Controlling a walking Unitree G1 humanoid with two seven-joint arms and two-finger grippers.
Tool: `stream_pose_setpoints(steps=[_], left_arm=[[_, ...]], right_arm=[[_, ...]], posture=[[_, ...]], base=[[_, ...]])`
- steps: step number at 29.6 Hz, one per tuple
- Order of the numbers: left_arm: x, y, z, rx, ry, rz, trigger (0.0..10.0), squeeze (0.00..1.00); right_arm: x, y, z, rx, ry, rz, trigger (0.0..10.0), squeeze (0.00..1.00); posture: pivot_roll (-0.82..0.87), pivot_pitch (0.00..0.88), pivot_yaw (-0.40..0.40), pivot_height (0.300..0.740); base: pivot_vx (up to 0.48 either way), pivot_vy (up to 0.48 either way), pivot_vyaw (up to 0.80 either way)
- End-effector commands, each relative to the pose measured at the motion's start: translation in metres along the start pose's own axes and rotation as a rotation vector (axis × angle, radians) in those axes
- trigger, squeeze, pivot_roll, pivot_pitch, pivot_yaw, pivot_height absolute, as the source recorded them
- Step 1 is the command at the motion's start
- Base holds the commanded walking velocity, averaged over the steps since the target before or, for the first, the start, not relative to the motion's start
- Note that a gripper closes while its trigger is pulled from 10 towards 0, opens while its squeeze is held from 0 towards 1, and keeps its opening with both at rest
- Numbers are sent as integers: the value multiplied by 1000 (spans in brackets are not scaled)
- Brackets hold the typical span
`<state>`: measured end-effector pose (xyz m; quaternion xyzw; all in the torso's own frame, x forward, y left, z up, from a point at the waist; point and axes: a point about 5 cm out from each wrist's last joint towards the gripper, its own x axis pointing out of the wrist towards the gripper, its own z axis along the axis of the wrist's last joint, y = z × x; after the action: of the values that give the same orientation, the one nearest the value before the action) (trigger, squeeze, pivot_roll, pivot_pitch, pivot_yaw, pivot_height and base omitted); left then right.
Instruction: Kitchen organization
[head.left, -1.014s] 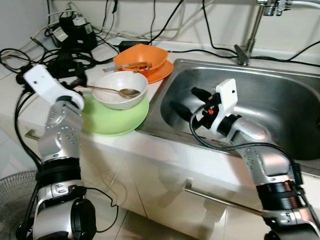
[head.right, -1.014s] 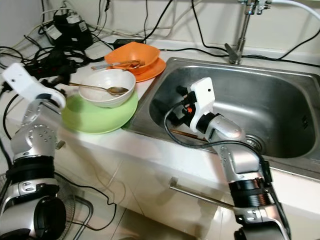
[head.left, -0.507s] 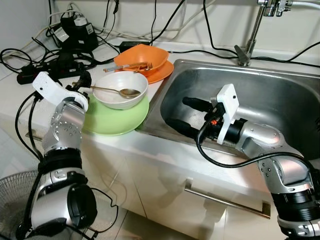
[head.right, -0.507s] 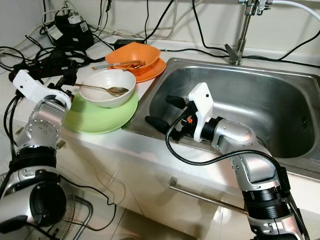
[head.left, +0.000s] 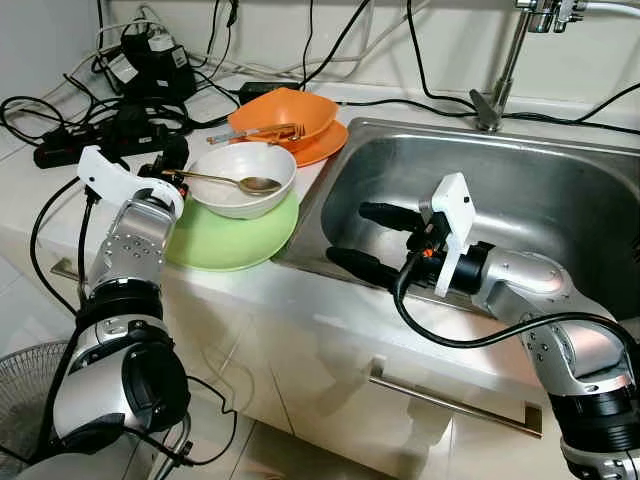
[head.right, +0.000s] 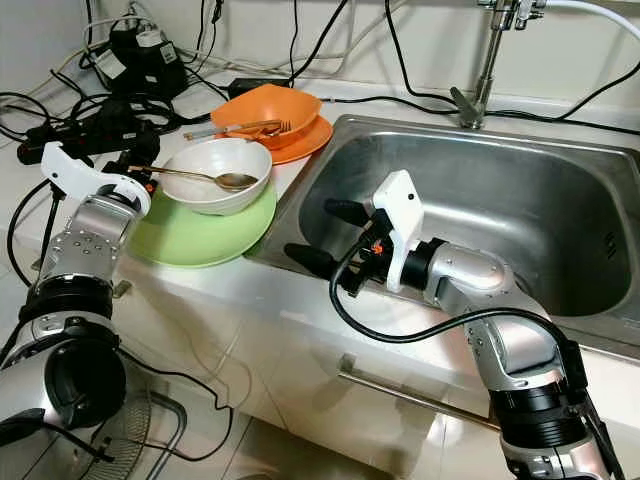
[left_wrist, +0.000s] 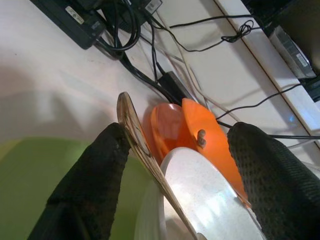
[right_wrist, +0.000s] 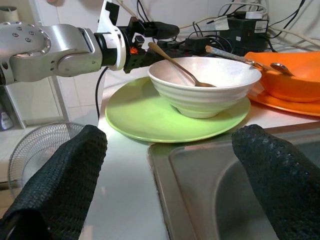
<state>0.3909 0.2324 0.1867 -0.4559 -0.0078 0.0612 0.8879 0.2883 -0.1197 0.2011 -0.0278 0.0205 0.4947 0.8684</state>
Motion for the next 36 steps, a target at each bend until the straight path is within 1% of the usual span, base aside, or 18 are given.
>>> stream_pose_setpoints(steps=[1, 14, 36], left_arm=[[3, -6, 9, -20, -23, -23, 0, 0], [5, -6, 9, -63, -21, -32, 0, 0], [5, -8, 10, -95, -31, -46, 0, 0]], right_arm=[[0, 3, 4, -5, -9, 20, 10000, 86], [1, 3, 3, -2, -6, 15, 10000, 90], [3, 2, 1, 0, -3, 17, 10000, 90]], posture=[[-110, 3, 139, 740], [-110, 0, 140, 740], [-108, 0, 135, 740]], base=[[0, 0, 0], [0, 0, 0], [0, 0, 0]])
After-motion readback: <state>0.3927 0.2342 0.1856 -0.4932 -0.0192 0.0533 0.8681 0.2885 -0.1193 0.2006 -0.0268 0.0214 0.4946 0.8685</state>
